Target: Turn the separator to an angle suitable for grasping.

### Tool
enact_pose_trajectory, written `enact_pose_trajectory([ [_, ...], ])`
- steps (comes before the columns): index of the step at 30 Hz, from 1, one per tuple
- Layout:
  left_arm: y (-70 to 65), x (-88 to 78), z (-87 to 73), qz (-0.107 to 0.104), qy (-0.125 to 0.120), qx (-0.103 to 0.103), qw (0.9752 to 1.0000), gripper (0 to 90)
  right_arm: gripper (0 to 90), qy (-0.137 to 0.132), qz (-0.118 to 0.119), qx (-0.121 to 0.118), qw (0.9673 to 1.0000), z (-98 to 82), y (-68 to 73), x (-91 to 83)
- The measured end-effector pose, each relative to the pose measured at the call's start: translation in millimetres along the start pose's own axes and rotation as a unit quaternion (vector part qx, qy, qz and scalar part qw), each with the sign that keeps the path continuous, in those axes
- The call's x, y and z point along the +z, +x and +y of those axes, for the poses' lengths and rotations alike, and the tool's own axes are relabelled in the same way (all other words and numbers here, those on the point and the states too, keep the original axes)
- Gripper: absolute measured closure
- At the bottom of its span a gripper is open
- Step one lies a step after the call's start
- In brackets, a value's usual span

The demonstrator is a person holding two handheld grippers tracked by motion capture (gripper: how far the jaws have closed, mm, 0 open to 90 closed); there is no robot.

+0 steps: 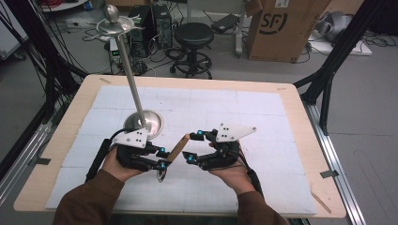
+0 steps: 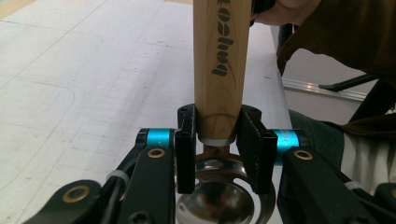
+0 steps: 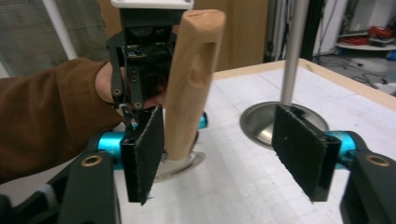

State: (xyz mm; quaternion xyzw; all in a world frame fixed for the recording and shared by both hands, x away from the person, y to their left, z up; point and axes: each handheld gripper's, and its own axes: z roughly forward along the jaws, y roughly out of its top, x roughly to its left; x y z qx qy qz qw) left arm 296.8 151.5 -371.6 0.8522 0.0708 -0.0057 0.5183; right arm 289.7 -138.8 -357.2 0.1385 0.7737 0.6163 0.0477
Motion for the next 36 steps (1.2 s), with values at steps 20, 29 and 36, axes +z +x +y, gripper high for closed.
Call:
enact_pose_trajectory([
  [20, 0.0, 0.4, 0.0, 0.000, -0.001, 0.002, 1.0000, 69.3, 52.8, -0.008, 0.057, 0.012, 0.9983, 0.2, 1.4, 16.0],
  [29, -0.7, 0.6, 0.1, -0.004, -0.010, 0.005, 0.9999, 69.3, 60.2, -0.019, 0.072, 0.017, 0.9971, 0.4, 2.2, 17.7],
  [36, -1.6, 0.5, 0.4, -0.006, -0.013, 0.006, 0.9999, 69.4, 64.7, -0.020, 0.071, 0.016, 0.9971, 0.2, 2.5, 20.2],
])
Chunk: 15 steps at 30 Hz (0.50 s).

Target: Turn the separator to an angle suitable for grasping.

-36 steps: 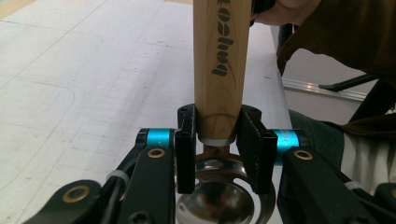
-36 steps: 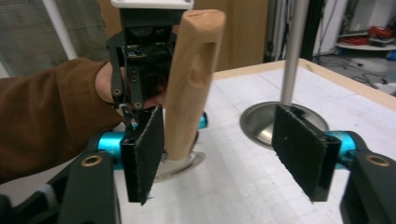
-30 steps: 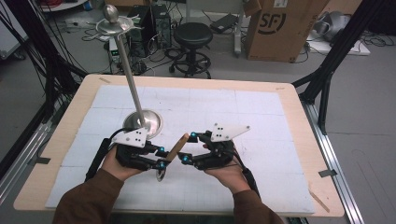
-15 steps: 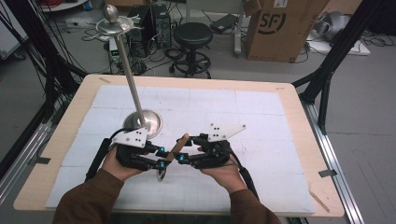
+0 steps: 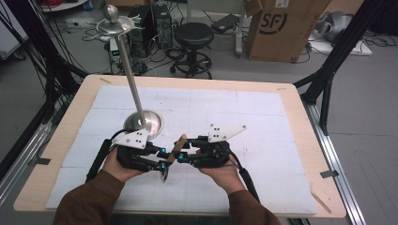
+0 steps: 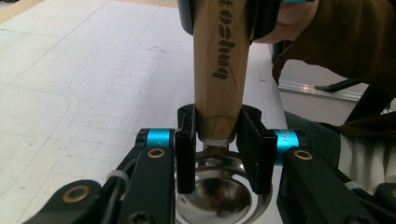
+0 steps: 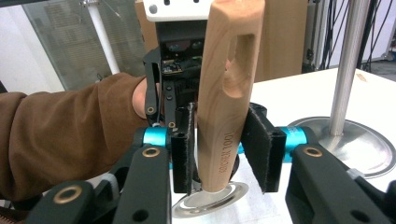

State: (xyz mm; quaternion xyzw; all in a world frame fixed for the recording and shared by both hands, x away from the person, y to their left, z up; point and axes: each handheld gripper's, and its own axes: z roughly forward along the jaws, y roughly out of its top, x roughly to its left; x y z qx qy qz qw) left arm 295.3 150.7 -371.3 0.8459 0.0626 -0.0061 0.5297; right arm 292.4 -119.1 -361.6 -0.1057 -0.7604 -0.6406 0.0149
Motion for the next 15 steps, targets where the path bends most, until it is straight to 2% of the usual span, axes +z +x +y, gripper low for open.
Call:
enact_pose_trajectory([
  [4, -0.2, -0.9, 0.4, -0.003, -0.002, 0.002, 1.0000, 69.4, 63.3, 0.004, 0.000, -0.001, 1.0000, -0.9, 0.1, 2.3],
  [6, -0.2, -0.4, 0.3, -0.003, -0.001, 0.002, 1.0000, 69.4, 66.0, 0.001, 0.001, -0.002, 1.0000, -0.2, 0.0, 2.3],
  [15, -0.2, 0.9, -0.1, -0.005, 0.000, 0.001, 1.0000, 69.3, 67.7, 0.003, 0.003, -0.004, 1.0000, -0.1, -0.1, 2.6],
])
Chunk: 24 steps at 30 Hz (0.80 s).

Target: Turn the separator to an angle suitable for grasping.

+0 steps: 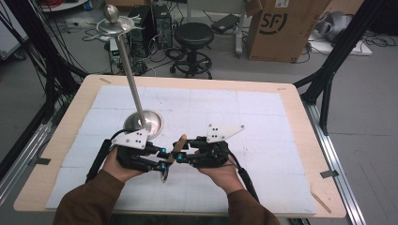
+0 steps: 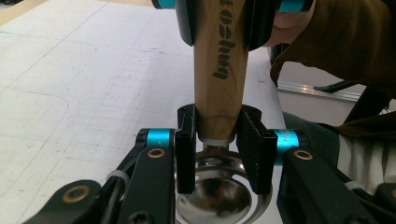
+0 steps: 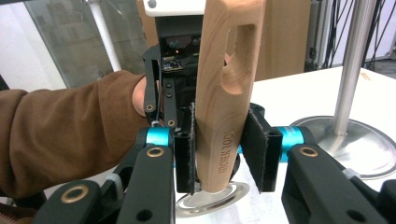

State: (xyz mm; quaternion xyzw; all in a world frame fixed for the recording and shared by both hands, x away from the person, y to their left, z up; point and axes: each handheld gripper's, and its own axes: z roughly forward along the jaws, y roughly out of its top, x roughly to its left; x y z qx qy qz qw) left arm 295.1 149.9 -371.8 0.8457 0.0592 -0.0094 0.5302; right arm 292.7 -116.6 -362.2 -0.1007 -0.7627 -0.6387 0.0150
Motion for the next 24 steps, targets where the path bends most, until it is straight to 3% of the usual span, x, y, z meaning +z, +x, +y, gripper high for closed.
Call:
enact_pose_trajectory([
  [18, 1.1, 1.4, -1.0, -0.001, -0.004, -0.004, 1.0000, 68.4, 68.2, 0.008, -0.004, -0.001, 1.0000, 1.4, 0.6, 0.8],
  [24, 1.2, 2.4, -1.0, -0.003, -0.005, -0.001, 1.0000, 63.9, 68.3, 0.008, -0.009, -0.003, 0.9999, 1.5, 0.5, 0.8],
])
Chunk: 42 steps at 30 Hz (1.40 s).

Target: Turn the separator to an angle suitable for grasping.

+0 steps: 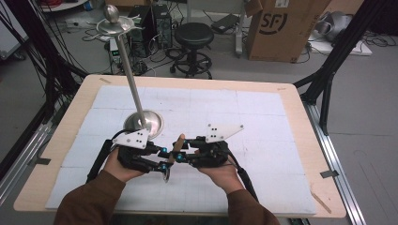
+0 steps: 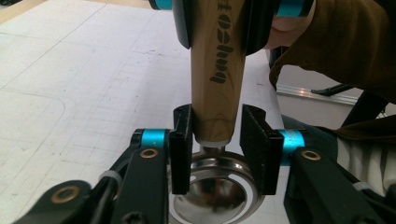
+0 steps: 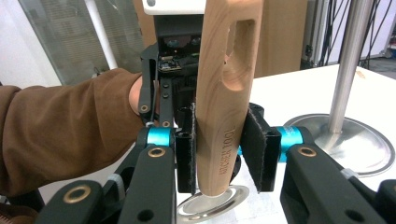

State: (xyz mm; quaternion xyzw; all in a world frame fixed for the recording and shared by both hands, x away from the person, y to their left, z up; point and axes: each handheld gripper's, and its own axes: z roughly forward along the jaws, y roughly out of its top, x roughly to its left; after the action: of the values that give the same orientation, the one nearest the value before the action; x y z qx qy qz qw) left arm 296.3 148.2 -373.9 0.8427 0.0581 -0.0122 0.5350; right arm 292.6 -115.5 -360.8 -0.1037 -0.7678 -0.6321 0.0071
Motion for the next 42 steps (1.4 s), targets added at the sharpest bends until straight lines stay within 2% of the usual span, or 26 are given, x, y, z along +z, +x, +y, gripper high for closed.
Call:
enact_pose_trajectory([
  [6, 1.1, -3.1, 0.2, 0.003, -0.005, -0.004, 1.0000, 57.0, 68.3, 0.001, -0.004, -0.002, 1.0000, 0.5, -0.4, -1.1],
  [9, 3.0, -7.5, -0.1, 0.012, -0.008, -0.011, 0.9998, 52.2, 68.3, 0.000, -0.007, -0.002, 1.0000, 1.4, -0.8, -3.6],
  [13, 7.2, -14.3, -3.3, 0.015, -0.009, -0.027, 0.9995, 46.2, 68.3, -0.002, -0.013, -0.002, 0.9999, 4.8, -2.1, -9.0],
  [17, 11.5, -22.7, -7.4, 0.027, -0.007, -0.043, 0.9987, 37.7, 68.3, 0.002, -0.019, -0.007, 0.9998, 11.3, -2.4, -15.0],
  [20, 13.1, -28.7, -9.0, 0.045, 0.005, -0.049, 0.9977, 31.3, 68.2, 0.003, -0.023, -0.013, 0.9997, 18.0, -2.0, -18.7],
  [24, 14.6, -36.7, -11.2, 0.059, 0.001, -0.057, 0.9967, 27.1, 68.2, 0.010, -0.029, -0.016, 0.9994, 27.0, -1.8, -22.4],
  [28, 16.2, -43.5, -13.2, 0.082, 0.002, -0.061, 0.9947, 20.8, 68.2, 0.020, -0.036, -0.017, 0.9990, 35.6, -4.0, -24.9],
  [36, 18.0, -62.2, -17.7, 0.102, -0.016, -0.066, 0.9925, 14.9, 68.2, 0.033, -0.046, -0.018, 0.9982, 55.0, -12.3, -31.7],
  [42, 17.2, -70.4, -17.8, 0.116, -0.032, -0.071, 0.9902, 9.1, 68.2, 0.046, -0.056, -0.022, 0.9971, 72.0, -18.5, -35.3],
])
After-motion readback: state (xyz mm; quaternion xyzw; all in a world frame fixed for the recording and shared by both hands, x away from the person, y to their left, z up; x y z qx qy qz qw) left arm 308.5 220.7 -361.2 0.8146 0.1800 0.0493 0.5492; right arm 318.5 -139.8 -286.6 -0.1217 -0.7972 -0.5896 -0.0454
